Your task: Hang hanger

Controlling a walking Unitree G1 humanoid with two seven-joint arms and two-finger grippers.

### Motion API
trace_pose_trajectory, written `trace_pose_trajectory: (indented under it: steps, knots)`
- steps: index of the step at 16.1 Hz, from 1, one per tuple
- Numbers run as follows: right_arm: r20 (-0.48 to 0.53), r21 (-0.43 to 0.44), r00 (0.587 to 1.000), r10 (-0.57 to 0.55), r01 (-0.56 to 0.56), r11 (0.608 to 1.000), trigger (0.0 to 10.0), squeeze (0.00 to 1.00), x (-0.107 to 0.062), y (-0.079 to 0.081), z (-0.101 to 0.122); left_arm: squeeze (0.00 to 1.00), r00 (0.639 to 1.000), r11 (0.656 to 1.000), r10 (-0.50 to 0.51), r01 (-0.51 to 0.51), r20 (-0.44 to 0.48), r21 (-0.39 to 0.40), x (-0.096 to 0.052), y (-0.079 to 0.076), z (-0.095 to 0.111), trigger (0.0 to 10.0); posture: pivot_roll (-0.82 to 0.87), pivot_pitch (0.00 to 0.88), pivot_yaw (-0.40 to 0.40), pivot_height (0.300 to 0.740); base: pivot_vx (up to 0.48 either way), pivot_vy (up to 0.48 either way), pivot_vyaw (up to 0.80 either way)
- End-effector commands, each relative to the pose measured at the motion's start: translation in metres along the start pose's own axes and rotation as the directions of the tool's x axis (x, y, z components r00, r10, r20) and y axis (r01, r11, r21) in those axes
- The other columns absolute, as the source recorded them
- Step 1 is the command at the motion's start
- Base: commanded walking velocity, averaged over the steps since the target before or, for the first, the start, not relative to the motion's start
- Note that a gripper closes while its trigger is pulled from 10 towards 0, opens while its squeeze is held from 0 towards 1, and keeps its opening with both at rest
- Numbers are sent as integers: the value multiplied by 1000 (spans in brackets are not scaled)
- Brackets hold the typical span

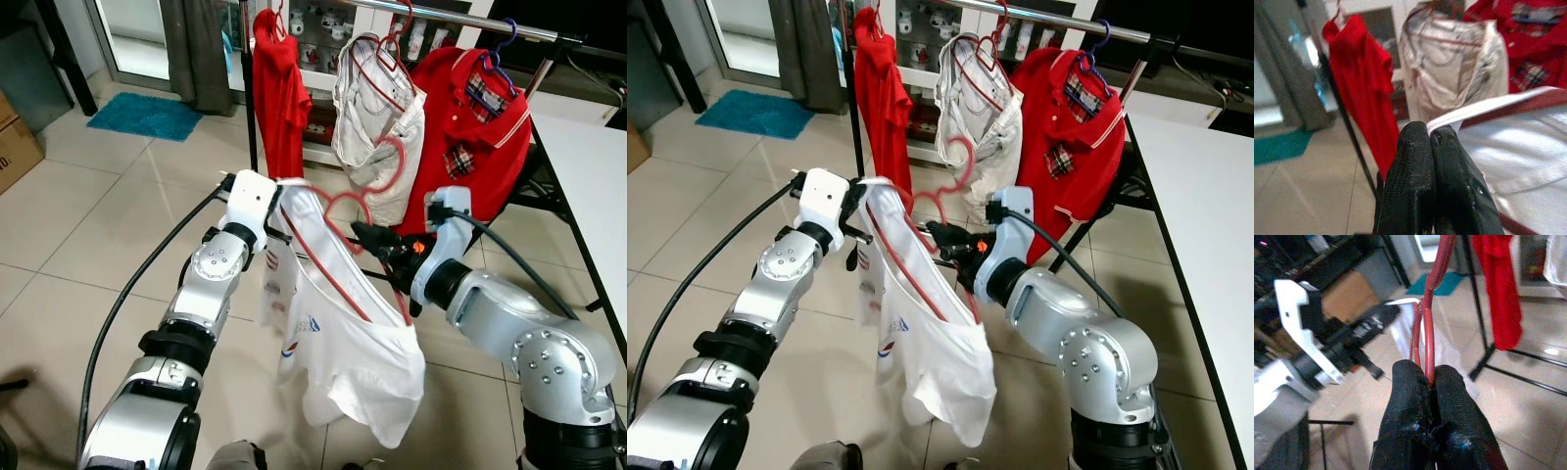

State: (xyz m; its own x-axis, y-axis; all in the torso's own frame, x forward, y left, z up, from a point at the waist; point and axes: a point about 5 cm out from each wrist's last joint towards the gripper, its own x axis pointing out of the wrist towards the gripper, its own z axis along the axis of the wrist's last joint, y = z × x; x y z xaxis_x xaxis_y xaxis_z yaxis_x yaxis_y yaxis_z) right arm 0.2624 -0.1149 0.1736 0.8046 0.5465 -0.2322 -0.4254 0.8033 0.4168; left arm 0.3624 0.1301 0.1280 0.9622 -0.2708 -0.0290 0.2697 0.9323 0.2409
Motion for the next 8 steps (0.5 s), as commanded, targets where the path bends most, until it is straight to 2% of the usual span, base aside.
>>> trace_pose_trajectory:
  steps: [1,5,8]
  knots:
    - [-5,-17,998,-68,68,998,10000,0,-4,-7,0,0,998,998,53,-53,-18,-17,2,8,1,0,-10,36,-60,740,0,0,0]
    - [-18,-7,994,-110,110,994,10000,0,-6,-6,-5,0,988,991,131,-131,-80,2,1,21,-6,0,-12,46,-58,740,0,0,0]
    - [-10,-5,994,-113,113,994,10000,0,-4,-2,-2,0,983,989,150,-149,-103,22,2,22,-9,0,-13,49,-60,740,0,0,0]
